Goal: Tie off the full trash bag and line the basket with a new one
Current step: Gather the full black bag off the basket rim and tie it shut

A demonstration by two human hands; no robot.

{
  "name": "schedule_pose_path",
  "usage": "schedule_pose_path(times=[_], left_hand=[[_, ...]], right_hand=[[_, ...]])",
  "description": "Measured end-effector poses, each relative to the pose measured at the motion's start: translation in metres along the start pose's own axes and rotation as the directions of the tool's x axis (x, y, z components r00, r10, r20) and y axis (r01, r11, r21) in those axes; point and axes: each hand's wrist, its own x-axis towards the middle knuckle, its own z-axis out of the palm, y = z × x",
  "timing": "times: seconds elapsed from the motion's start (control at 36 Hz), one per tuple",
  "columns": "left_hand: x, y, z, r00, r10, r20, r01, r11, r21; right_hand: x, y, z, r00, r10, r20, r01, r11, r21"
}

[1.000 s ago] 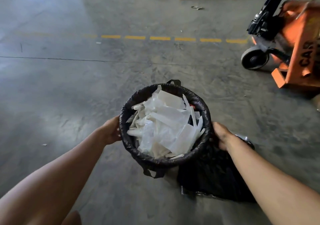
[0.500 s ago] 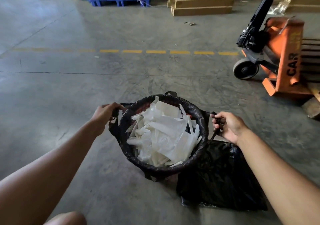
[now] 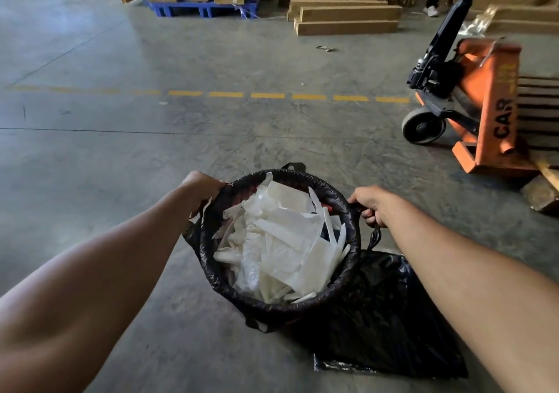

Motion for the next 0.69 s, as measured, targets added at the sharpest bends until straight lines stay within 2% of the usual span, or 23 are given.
schedule_pose_path(times=[0.11, 0.19, 0.25, 0.31, 0.39, 0.47, 0.56, 0.69], left_hand=[[0.004, -0.008, -0.006, 0.999, 0.023, 0.033, -0.027, 0.989, 0.144], [0.006, -0.008, -0.012, 0.996, 0.088, 0.019, -0.090, 0.983, 0.163], [0.005, -0.006, -0.011, 0.986, 0.163, -0.031, -0.162, 0.985, 0.054], [0.002, -0.002, -0.005, 0.974, 0.212, -0.078, -0.222, 0.963, -0.152], [-0.008, -0.003, 0.003, 0.958, 0.276, -0.076, -0.282, 0.862, -0.422], [-0.019, -0.010, 0.007, 0.937, 0.344, -0.069, -0.321, 0.762, -0.562], [-0.032, -0.018, 0.007, 0.933, 0.356, -0.048, -0.287, 0.656, -0.698], [-0.044, -0.045, 0.001, 0.933, 0.349, 0.090, -0.102, 0.495, -0.863]], right_hand=[[-0.003, 0.000, -0.002, 0.995, -0.071, -0.063, 0.065, 0.994, -0.090], [-0.003, 0.000, -0.005, 0.994, -0.102, -0.048, 0.097, 0.990, -0.107], [-0.001, 0.000, -0.006, 0.986, -0.133, -0.099, 0.126, 0.989, -0.072], [-0.001, -0.001, -0.005, 0.969, -0.173, -0.179, 0.183, 0.982, 0.043], [-0.012, -0.004, -0.001, 0.946, -0.242, -0.217, 0.298, 0.913, 0.278], [-0.030, -0.002, 0.004, 0.922, -0.328, -0.205, 0.385, 0.833, 0.398], [-0.037, 0.012, 0.003, 0.914, -0.360, -0.188, 0.405, 0.771, 0.491], [-0.034, 0.047, -0.003, 0.936, -0.320, -0.148, 0.336, 0.688, 0.643]])
